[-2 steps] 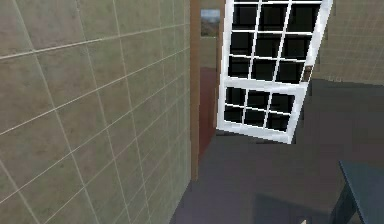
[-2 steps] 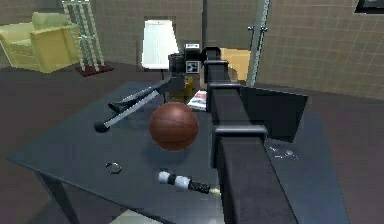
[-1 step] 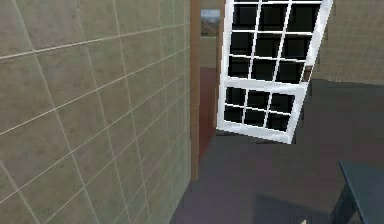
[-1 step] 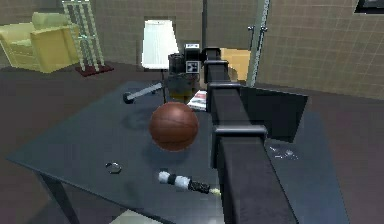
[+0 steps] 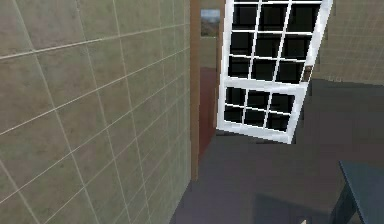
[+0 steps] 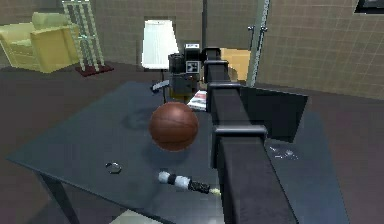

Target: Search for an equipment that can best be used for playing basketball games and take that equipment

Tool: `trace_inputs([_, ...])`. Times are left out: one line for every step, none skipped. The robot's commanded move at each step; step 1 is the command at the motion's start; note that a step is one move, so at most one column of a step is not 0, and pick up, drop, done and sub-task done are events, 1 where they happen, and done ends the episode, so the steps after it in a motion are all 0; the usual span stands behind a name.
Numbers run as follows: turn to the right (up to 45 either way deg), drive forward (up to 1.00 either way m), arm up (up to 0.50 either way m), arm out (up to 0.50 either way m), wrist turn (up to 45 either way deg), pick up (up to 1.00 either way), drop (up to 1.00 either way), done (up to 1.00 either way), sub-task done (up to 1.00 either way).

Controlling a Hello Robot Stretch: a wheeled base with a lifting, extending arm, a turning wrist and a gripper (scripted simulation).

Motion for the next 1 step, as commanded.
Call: trace_inputs([0.0, 0.0, -0.22, 0.0, 0.0, 0.0, 0.0, 0.0, 0.0])
